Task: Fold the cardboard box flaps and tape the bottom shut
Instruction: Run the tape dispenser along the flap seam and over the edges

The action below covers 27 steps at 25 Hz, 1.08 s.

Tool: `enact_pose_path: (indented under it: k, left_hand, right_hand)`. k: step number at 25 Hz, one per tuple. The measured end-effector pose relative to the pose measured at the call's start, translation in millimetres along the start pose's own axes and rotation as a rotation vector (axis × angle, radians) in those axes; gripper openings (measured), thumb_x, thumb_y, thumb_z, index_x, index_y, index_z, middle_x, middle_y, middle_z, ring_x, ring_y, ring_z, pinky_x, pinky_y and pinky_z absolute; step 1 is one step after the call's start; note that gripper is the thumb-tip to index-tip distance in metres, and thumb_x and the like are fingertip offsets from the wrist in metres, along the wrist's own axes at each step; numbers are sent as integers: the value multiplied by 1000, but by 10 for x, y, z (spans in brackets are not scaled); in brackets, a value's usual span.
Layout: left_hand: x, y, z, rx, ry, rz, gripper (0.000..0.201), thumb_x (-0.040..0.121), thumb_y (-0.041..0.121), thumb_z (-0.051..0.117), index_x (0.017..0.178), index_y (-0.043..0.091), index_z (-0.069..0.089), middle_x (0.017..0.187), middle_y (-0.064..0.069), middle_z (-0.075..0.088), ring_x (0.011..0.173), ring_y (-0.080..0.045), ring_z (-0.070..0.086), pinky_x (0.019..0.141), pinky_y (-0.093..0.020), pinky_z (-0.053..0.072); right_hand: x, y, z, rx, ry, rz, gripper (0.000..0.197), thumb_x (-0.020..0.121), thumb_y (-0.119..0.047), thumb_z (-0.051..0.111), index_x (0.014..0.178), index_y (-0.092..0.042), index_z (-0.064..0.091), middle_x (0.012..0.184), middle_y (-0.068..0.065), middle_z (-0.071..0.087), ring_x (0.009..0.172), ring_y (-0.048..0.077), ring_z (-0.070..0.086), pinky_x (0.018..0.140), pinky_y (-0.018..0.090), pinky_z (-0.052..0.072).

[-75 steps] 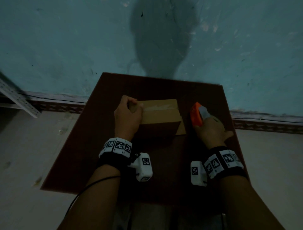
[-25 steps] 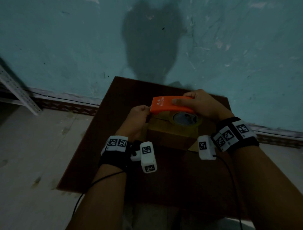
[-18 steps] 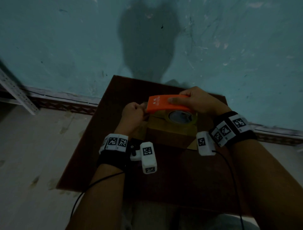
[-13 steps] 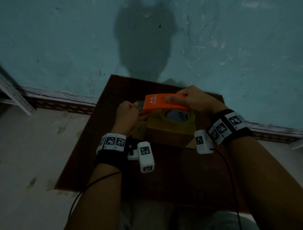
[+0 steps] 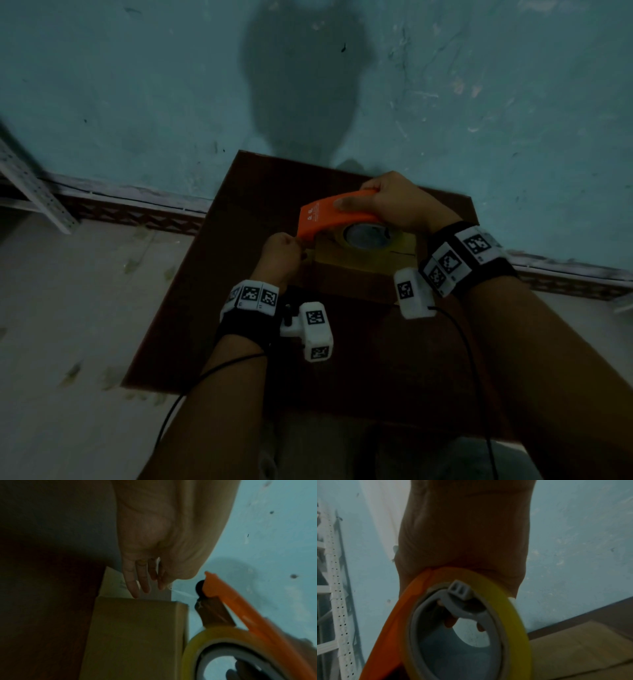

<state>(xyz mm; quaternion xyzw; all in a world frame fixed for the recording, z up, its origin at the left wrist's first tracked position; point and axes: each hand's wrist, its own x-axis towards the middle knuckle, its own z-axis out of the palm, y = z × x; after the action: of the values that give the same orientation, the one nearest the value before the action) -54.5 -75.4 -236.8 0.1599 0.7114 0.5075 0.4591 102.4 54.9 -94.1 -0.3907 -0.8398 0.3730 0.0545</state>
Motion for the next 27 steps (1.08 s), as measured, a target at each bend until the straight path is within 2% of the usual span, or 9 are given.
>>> enact_pose_path:
  k: [6,10,13,15,18,22,23,25,27]
  left_hand:
    - [91,-150,125,102,-43,44,28,104,23,51,111,8,73,112,-29,77,100,-45,77,90,-58,62]
    - [-5,-103,166,171,-40,95,33,107,24,49,120,3,70,113,-26,75,106,-45,74,99,-63,60]
    - [22,-86,160,118,-8,0,54,102,34,55,142,-3,52,109,-22,73,103,-41,75,94,-58,61]
    - [1,-114,148,149,-4,-61,60,102,34,57,150,4,38,119,-20,70,110,-40,74,91,-52,62]
    - [26,-177,113,313,-3,-20,35,95,23,55,126,7,62,120,-19,72,104,-37,74,95,-55,63]
    - [38,-90,123,-18,103,41,7,98,13,63,101,15,68,94,-17,75,80,-34,73,76,-48,63]
    - [41,-84,145,-45,94,53,7,100,16,64,103,13,69,93,-18,75,80,-36,73,76,-50,63]
    - [31,-113,180,-12,64,62,21,100,29,65,109,12,73,103,-22,78,92,-41,77,88,-59,65]
    - [30,-157,175,64,70,80,23,96,37,63,105,19,74,103,-17,78,96,-39,77,93,-61,63]
  right_hand:
    - [35,-69,46,-41,32,12,47,83,-55,86,81,-10,71,63,4,54,49,11,47,42,17,37]
    - [46,-54,95,-9,50,17,47,78,-56,88,77,-14,68,60,1,51,50,11,46,45,22,37]
    - [47,-56,98,10,43,22,46,77,-56,89,78,-14,69,63,3,54,54,13,49,51,26,39]
    - [48,-54,103,23,46,20,47,75,-58,89,79,-15,69,66,5,54,57,16,50,55,30,40]
    - [49,-62,105,12,43,25,47,76,-58,89,79,-14,70,67,7,55,59,17,52,59,31,41]
    - [41,-66,94,25,40,39,47,75,-58,89,79,-15,70,66,5,56,59,17,52,58,31,42]
    - [43,-70,97,26,36,34,48,75,-58,89,79,-15,69,67,6,55,60,18,52,59,31,42]
    - [43,-74,104,24,29,24,50,74,-59,89,80,-14,70,69,8,55,62,20,52,60,33,41]
    - [38,-71,100,23,34,23,49,76,-58,88,80,-13,70,67,8,57,60,19,53,59,33,42]
